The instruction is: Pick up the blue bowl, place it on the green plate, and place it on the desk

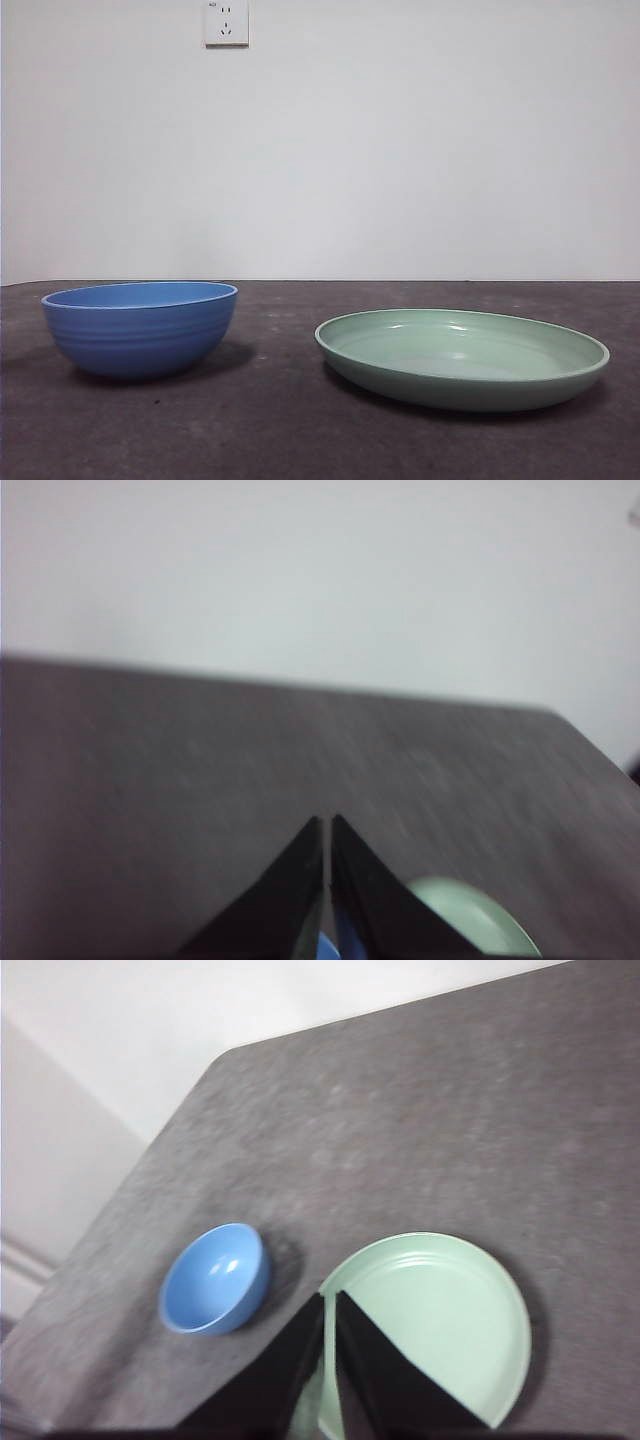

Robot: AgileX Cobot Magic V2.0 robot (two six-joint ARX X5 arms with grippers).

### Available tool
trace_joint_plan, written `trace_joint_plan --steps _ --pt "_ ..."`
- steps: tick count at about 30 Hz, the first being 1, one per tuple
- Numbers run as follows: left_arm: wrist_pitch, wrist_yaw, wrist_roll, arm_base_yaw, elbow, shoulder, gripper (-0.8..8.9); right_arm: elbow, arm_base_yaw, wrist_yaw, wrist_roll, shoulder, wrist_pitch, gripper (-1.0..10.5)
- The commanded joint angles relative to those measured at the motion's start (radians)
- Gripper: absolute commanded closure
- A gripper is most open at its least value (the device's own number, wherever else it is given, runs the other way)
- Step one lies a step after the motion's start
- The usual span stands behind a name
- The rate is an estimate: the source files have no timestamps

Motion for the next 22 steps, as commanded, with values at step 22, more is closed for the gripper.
trace_joint_plan --steps 22 --pt "-0.211 0.189 0.148 -0.089 0.075 0.264 7.84 0.116 0.094 0.047 -0.133 0.171 -0.156 8.3"
